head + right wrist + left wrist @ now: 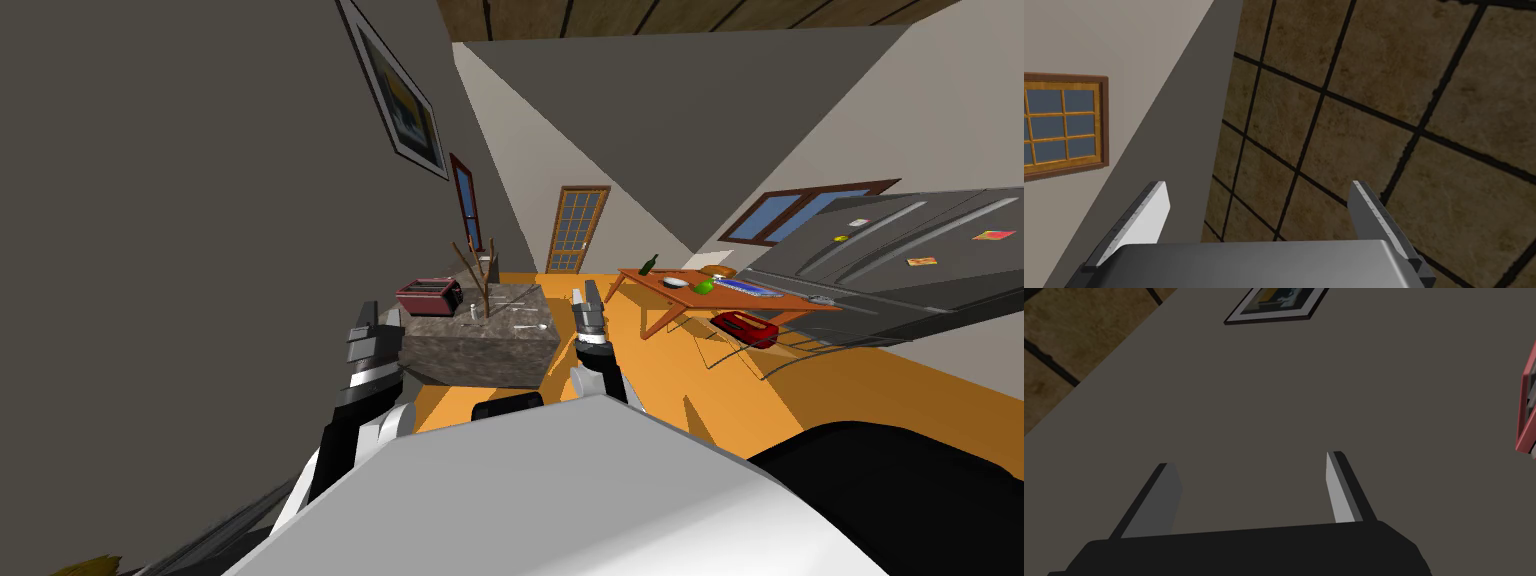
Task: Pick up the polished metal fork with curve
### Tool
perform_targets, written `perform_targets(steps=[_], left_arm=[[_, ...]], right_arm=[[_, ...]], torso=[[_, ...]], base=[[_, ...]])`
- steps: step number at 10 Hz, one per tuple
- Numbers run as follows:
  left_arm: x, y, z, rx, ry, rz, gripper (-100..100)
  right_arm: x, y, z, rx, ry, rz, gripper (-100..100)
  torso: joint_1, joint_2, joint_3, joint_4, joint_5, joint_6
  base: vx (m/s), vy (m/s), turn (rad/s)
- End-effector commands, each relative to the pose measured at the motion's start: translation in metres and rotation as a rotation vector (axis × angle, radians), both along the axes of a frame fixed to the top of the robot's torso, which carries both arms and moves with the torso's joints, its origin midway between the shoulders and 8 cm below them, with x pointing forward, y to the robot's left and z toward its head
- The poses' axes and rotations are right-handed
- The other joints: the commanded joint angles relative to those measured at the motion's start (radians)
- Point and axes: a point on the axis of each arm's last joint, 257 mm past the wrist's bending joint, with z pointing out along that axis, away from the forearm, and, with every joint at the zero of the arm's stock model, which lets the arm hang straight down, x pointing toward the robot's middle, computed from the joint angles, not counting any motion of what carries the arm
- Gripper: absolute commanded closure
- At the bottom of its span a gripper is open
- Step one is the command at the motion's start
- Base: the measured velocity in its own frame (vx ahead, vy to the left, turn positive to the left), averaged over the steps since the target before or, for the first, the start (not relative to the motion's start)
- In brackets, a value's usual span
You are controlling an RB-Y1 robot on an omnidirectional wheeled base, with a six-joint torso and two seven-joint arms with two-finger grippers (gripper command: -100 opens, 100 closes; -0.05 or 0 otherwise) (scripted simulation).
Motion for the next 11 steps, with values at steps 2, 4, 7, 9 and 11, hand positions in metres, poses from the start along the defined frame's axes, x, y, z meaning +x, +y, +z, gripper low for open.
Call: perform_targets(steps=[2,4,7,9,11], left_arm=[[0.0,0.0,0.0,0.0,0.0,0.0,0],[0.0,0.0,0.0,0.0,0.0,0.0,0],[0.0,0.0,0.0,0.0,0.0,0.0,0],[0.0,0.0,0.0,0.0,0.0,0.0,0],[0.0,0.0,0.0,0.0,0.0,0.0,0]], right_arm=[[-0.001,0.003,0.001,-0.058,0.01,0.023,-100],[0.0,0.005,0.0,-0.115,0.024,0.042,-100],[0.003,0.007,-0.004,-0.187,0.05,0.07,-100],[0.005,0.008,-0.008,-0.224,0.067,0.085,-100],[0.012,0.009,-0.019,-0.282,0.107,0.108,-100]], torso=[[-0.001,0.001,0.0,0.0,0.0,0.0],[-0.002,0.003,0.002,0.001,0.0,0.0],[-0.002,0.003,0.002,0.001,0.0,0.0],[-0.002,0.001,0.001,0.0,0.0,0.0],[-0.002,0.001,0.0,0.0,0.0,0.0]], base=[[-0.02,-0.009,0.0],[-0.05,-0.017,0.025],[-0.034,-0.018,0.034],[-0.019,-0.02,0.071],[-0.013,-0.021,0.106]])
